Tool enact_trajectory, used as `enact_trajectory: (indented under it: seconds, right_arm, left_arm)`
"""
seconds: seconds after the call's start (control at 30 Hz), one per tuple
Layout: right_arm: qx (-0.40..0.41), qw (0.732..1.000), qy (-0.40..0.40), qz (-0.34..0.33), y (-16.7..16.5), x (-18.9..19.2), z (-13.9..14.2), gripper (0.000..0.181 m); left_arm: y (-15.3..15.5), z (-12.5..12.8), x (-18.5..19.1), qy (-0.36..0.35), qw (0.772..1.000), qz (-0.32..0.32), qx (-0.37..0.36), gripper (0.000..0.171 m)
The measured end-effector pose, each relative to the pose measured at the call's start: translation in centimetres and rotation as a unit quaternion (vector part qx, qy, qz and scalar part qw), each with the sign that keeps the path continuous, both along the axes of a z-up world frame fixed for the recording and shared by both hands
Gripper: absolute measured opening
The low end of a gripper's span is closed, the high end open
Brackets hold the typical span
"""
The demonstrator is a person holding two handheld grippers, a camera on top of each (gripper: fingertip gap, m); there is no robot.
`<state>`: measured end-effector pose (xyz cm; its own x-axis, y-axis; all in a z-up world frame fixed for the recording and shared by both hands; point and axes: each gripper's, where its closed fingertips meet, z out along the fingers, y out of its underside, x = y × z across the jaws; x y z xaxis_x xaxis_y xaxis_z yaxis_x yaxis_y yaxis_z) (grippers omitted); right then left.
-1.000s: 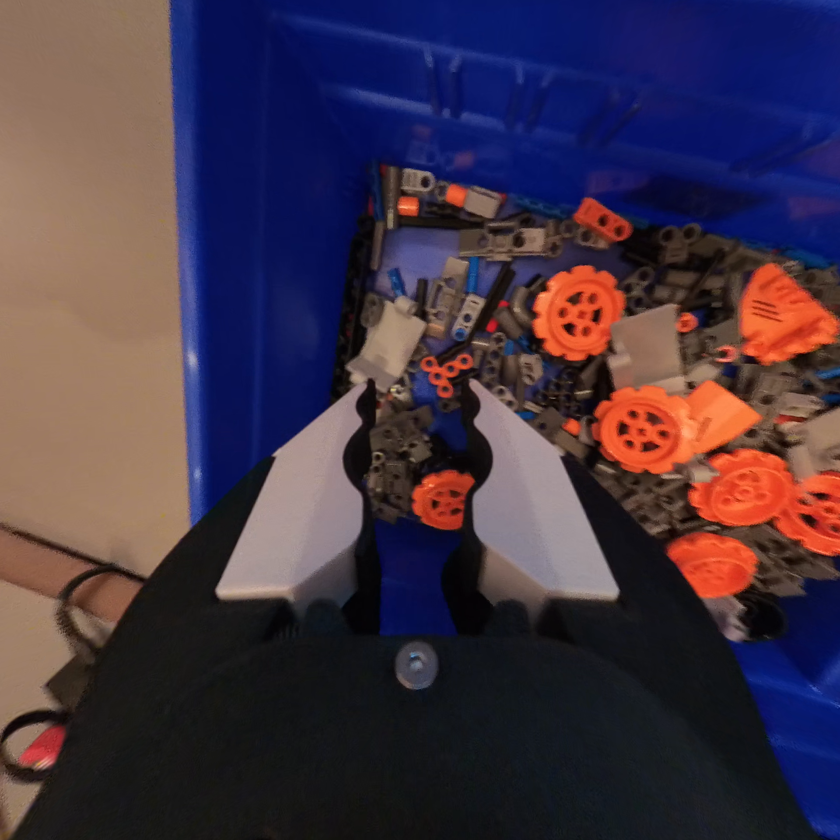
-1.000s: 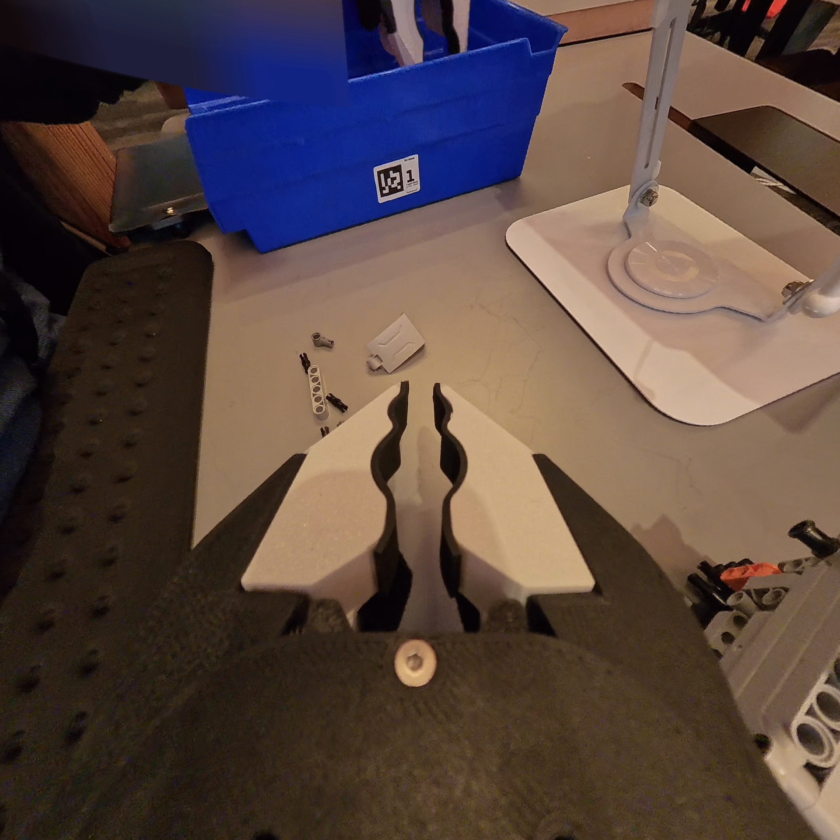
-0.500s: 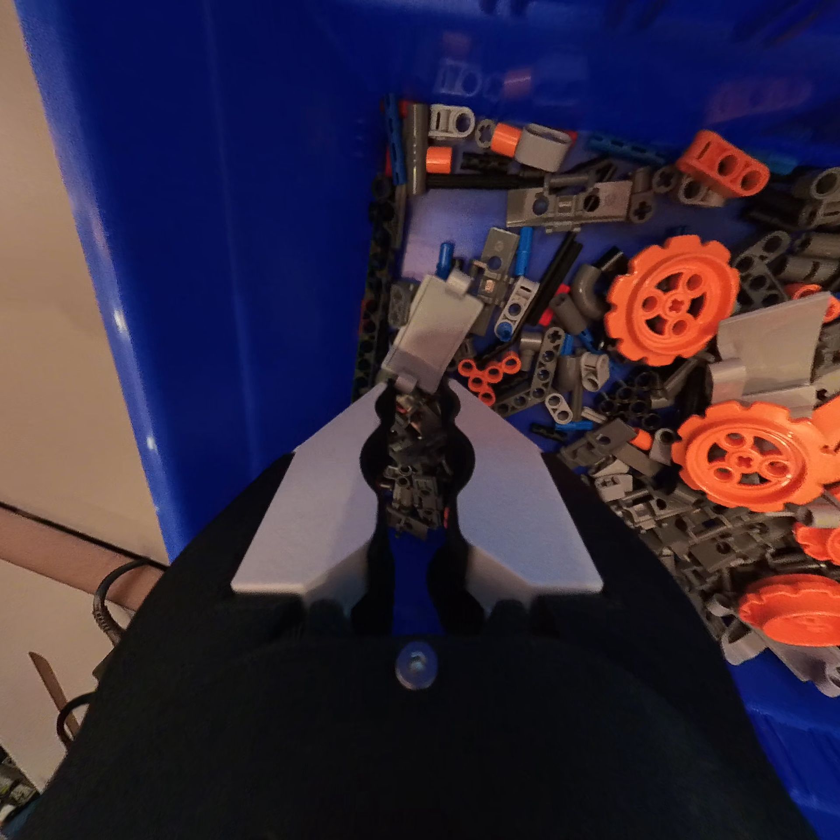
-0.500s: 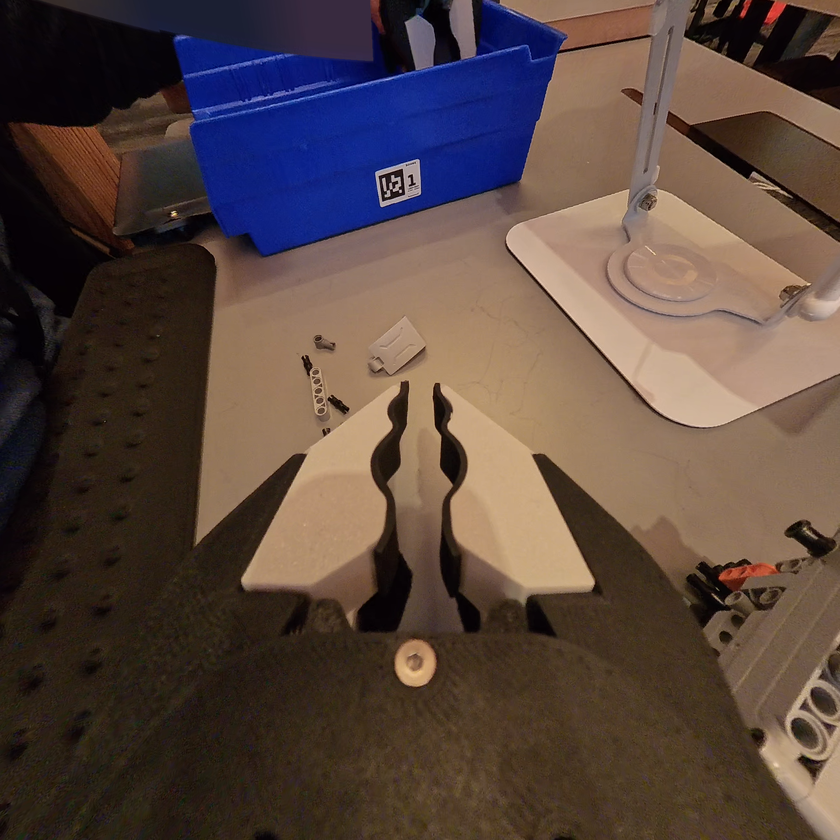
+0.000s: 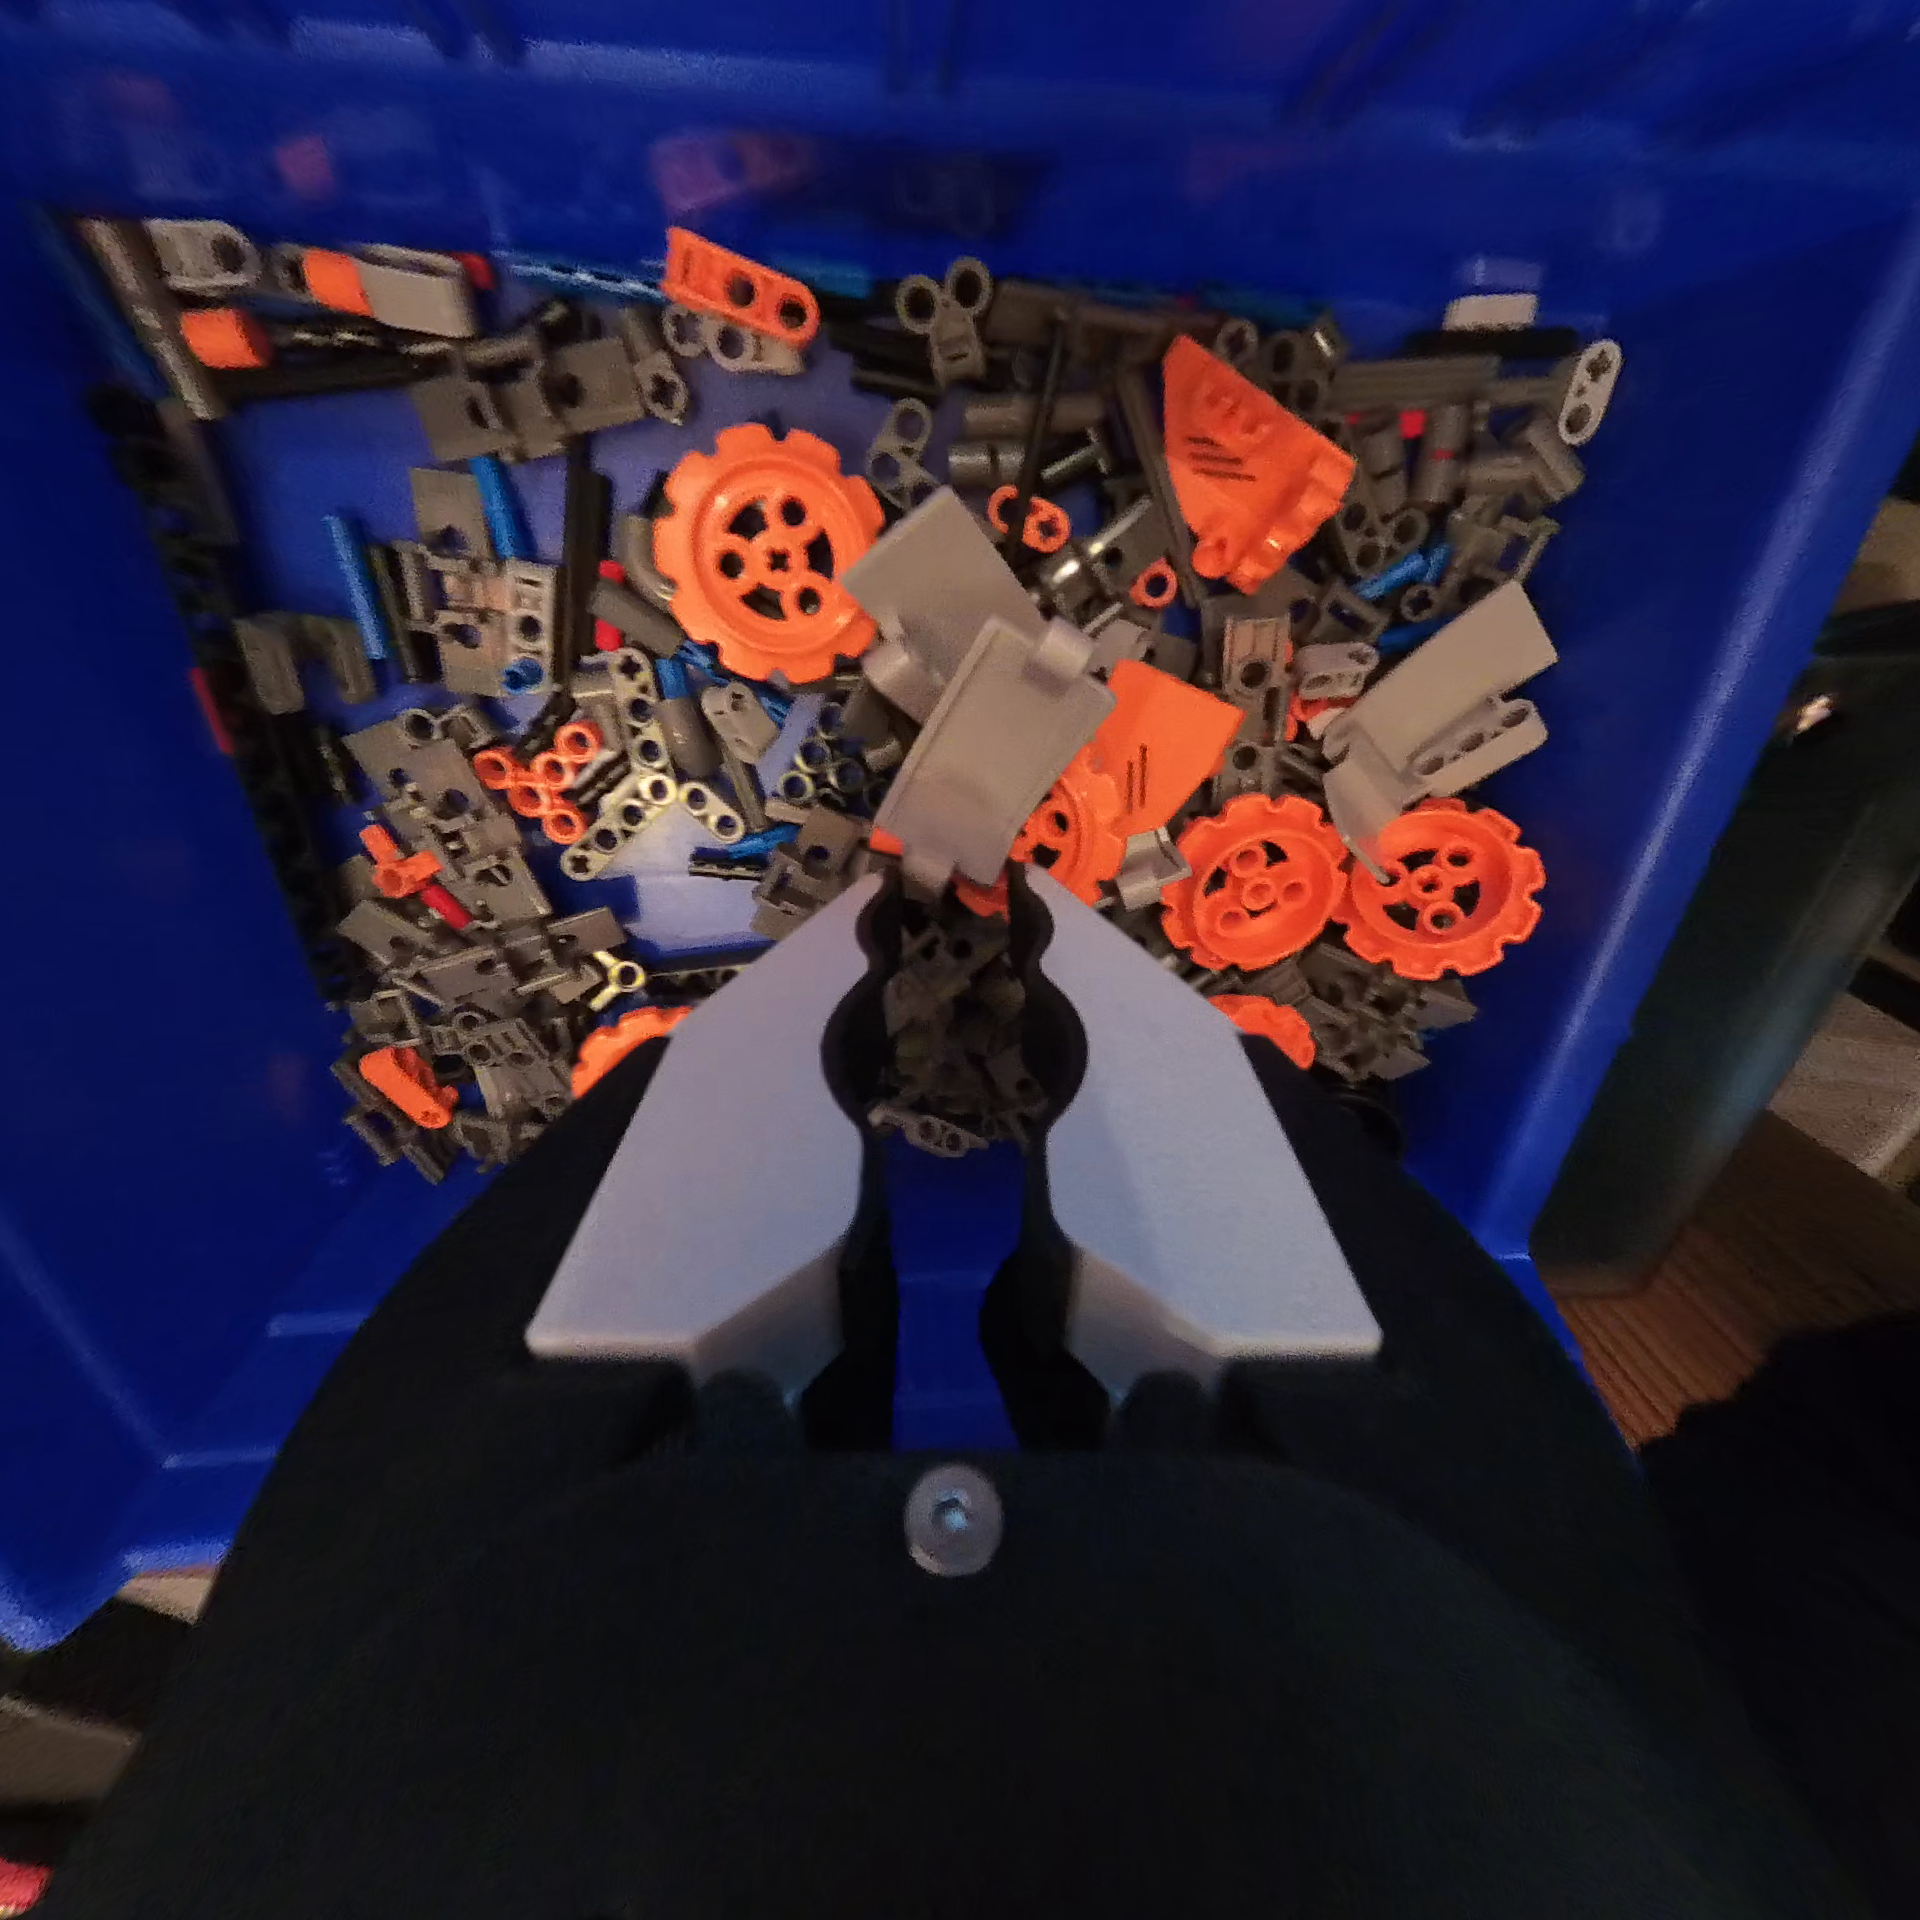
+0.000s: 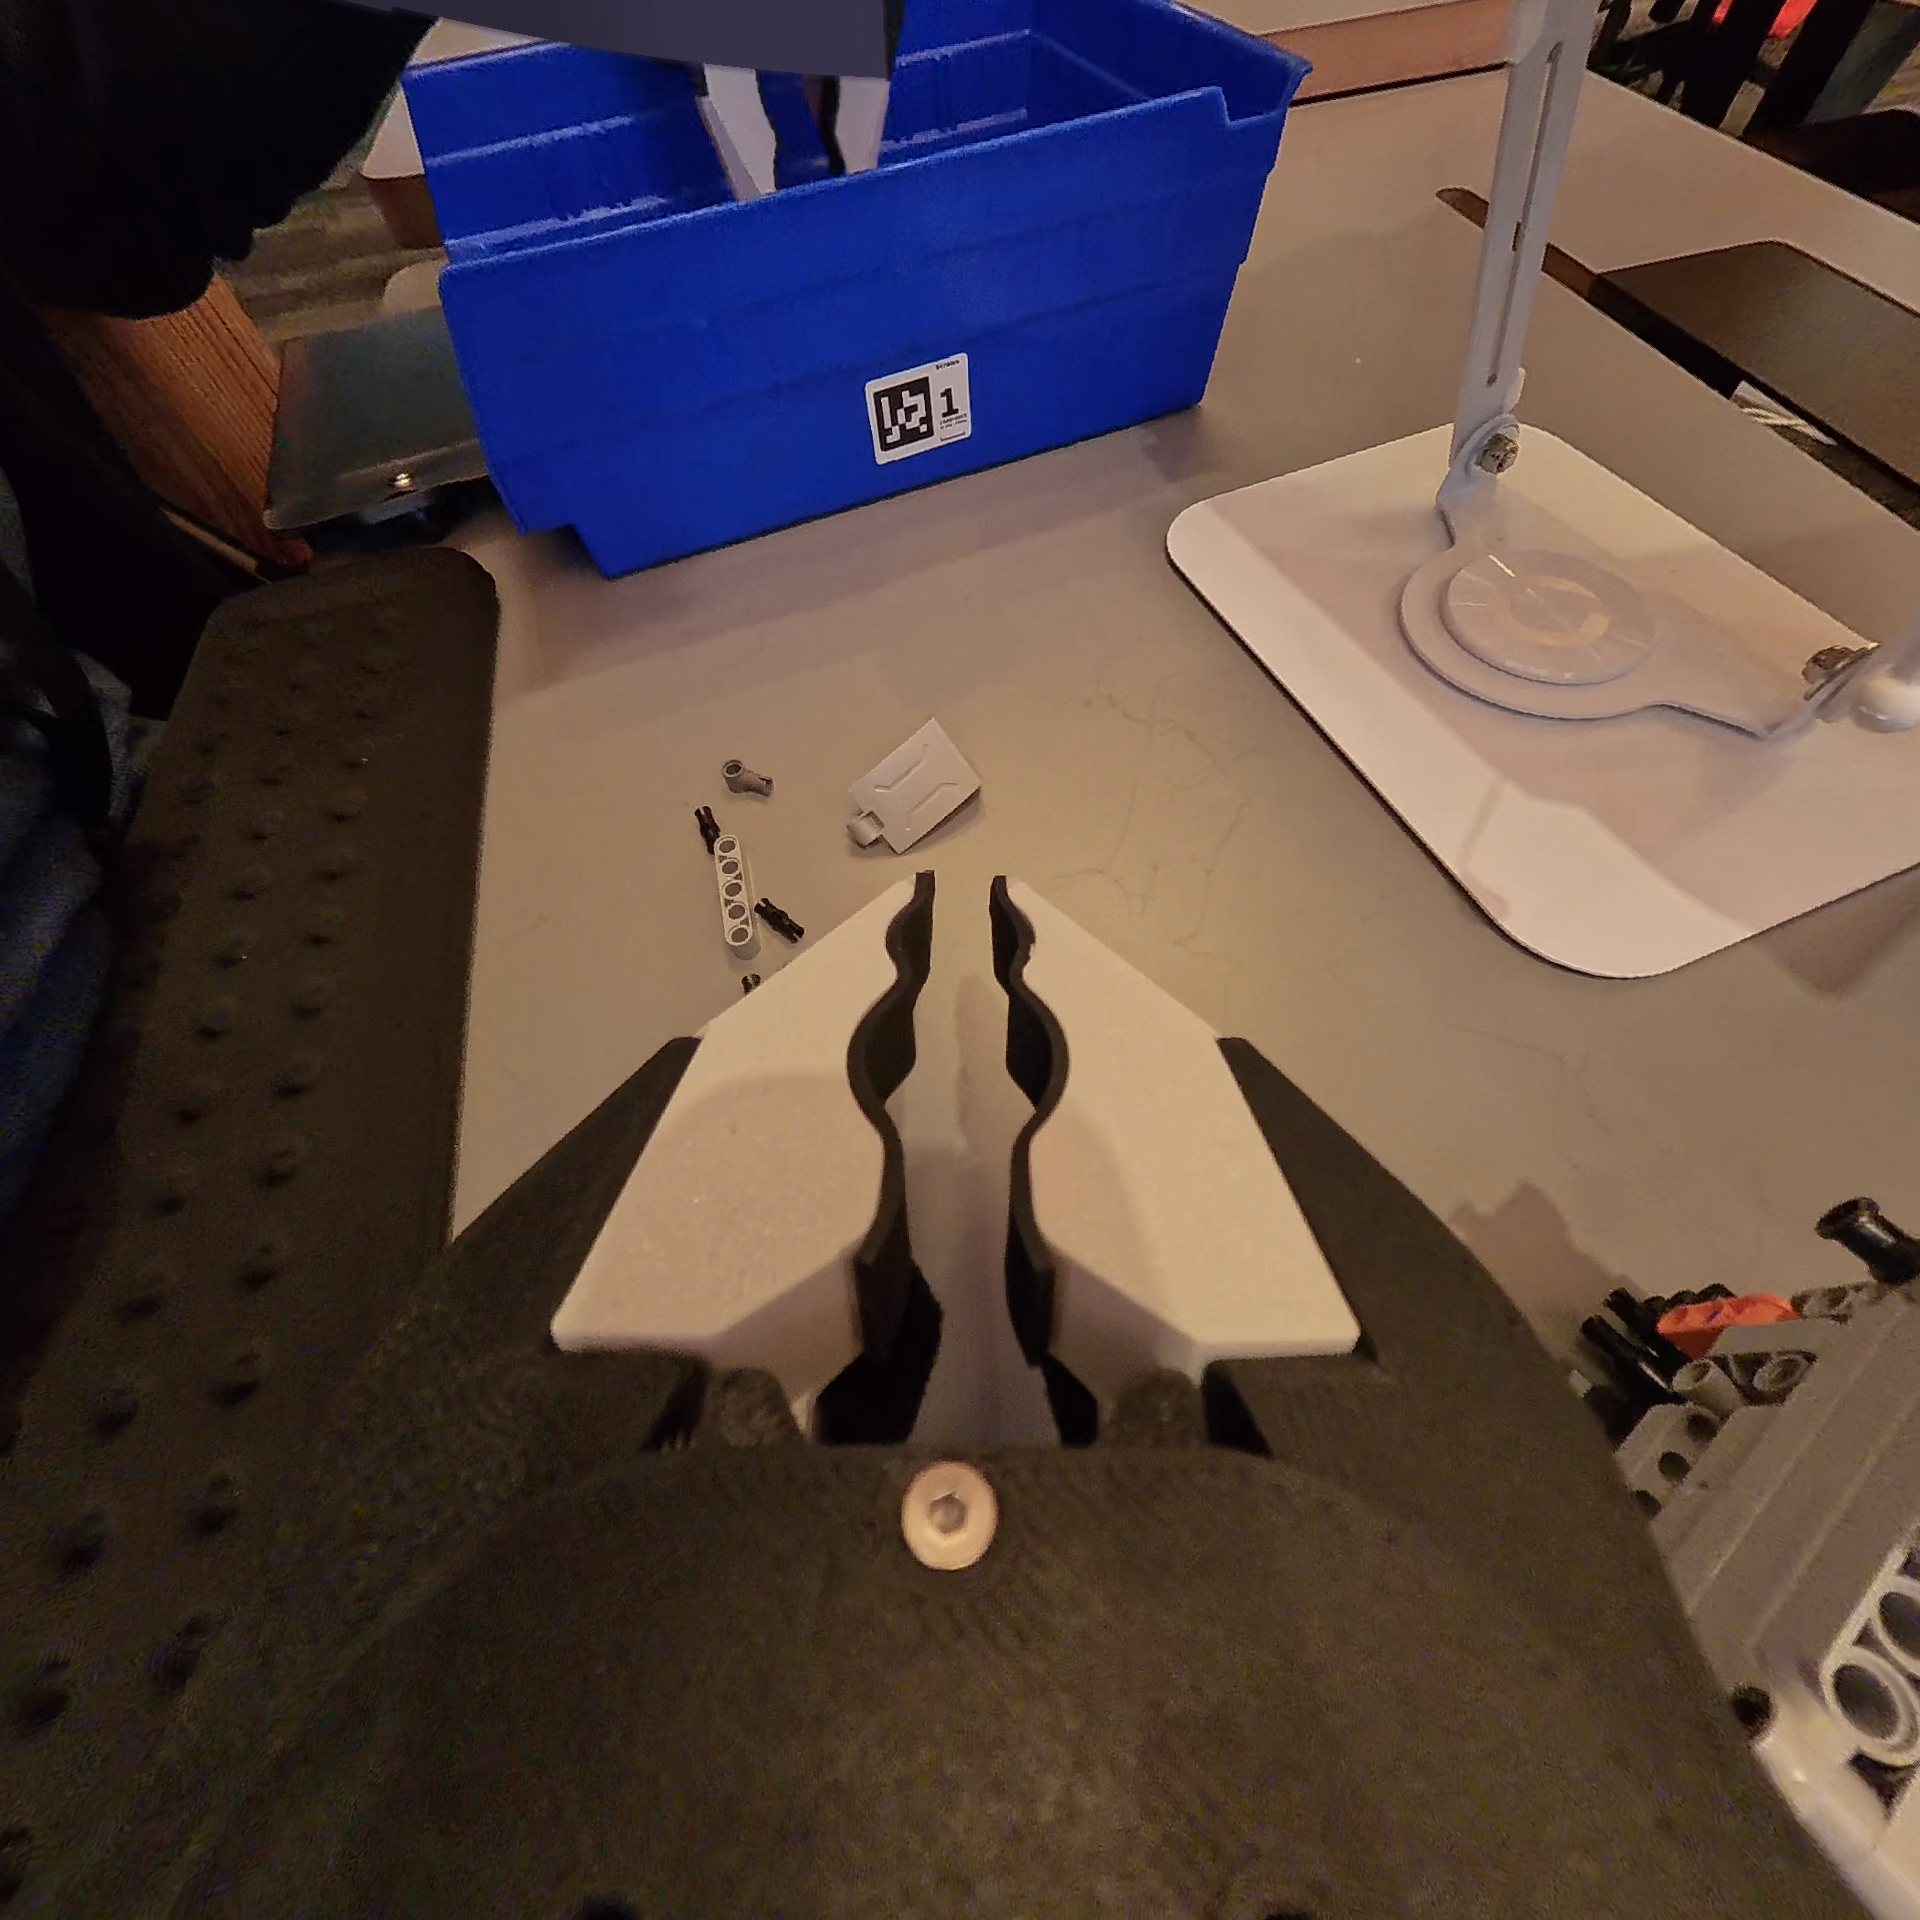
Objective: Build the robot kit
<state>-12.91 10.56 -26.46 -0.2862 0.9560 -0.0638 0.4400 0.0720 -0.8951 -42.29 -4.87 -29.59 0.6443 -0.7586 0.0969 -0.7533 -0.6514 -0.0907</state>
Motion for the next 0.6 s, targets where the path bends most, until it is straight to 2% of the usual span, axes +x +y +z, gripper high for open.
enact_trajectory:
  seconds: [0.1,0.23,0.3,0.47,0.6]
  right_arm:
    - [0.000,1.000,0.002,0.001,0.0,0.0,0.1,0.008]
    - [0.000,1.000,0.002,0.001,-0.1,0.0,0.1,0.008]
    - [0.000,1.000,0.002,0.000,0.0,0.0,0.1,0.008]
    - [0.000,1.000,0.001,-0.001,0.0,0.0,0.0,0.008]
    - [-0.002,1.000,0.000,0.000,0.0,0.0,0.0,0.008]
  left_arm:
    - [0.8,0.6,-0.7,-0.009,0.999,0.025,0.021,0.026]
    - [3.6,0.6,-4.6,0.035,0.992,0.102,0.065,0.038]
    - [4.4,0.1,-6.1,0.055,0.989,0.120,0.071,0.043]
    - [4.9,-1.7,-8.0,0.084,0.984,0.152,0.034,0.046]
    - [4.6,-2.3,-7.5,0.085,0.984,0.155,0.003,0.045]
